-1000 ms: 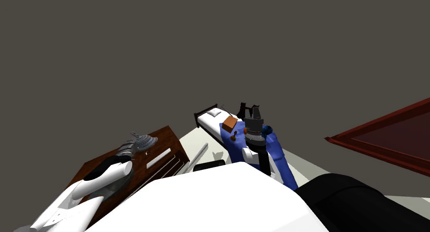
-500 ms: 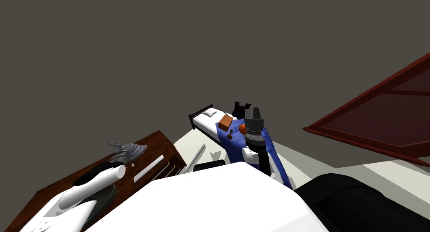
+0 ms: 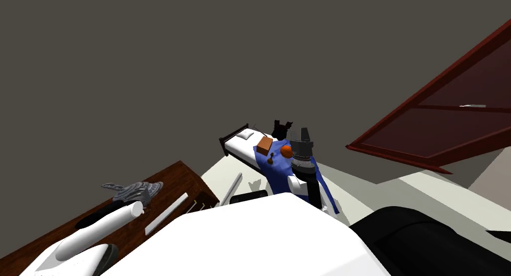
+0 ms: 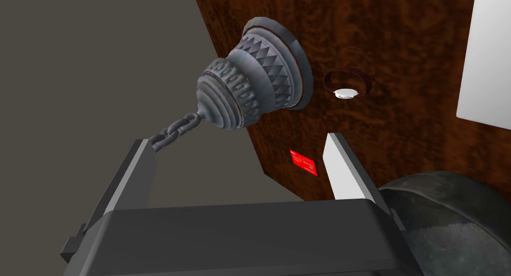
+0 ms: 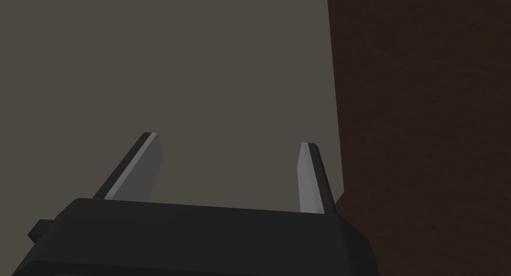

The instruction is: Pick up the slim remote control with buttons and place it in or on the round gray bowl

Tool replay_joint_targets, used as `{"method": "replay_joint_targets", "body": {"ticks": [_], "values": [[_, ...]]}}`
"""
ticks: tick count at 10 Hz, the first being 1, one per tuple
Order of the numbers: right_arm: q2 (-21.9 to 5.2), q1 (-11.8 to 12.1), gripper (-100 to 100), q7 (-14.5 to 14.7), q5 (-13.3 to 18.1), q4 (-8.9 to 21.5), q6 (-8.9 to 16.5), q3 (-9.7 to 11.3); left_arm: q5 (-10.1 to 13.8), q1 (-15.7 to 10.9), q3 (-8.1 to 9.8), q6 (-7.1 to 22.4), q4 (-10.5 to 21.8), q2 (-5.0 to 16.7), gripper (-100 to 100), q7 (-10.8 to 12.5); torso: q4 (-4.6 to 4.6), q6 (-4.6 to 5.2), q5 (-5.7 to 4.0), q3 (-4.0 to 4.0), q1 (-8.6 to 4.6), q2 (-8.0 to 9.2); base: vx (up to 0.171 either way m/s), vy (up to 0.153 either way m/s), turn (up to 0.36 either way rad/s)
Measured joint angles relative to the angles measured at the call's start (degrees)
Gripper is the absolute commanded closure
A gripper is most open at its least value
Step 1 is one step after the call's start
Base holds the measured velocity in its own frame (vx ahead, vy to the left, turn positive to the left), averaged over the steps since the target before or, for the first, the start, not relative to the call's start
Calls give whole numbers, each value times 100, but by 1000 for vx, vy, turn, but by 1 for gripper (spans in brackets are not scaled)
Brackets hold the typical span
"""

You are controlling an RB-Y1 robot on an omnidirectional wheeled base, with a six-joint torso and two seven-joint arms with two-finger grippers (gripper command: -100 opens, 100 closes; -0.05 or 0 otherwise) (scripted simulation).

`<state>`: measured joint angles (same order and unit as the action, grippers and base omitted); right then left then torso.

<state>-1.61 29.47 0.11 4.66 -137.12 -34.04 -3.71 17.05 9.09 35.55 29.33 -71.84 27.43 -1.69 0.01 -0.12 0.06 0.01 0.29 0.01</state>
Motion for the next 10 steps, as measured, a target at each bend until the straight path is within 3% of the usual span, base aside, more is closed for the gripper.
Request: {"method": "replay_joint_targets", "body": {"ticks": [2, 6, 10], "values": [[0, -1, 0, 0, 0, 0, 0, 1, -6, -3, 92, 188, 176, -80, -100, -18, 1, 5, -2, 2, -6, 4, 16, 30, -161], [0, 0, 0, 0, 0, 0, 0, 0, 300, -59, 288, 583, 933, -5, -100, -168, 0, 3, 0, 0, 6, -1, 25, 50, -134], [0, 0, 0, 0, 0, 0, 0, 0, 400, -60, 474, 1029, 1426, -149, -100, -242, 0, 1, 3, 0, 12, -1, 32, 81, -140]]}}
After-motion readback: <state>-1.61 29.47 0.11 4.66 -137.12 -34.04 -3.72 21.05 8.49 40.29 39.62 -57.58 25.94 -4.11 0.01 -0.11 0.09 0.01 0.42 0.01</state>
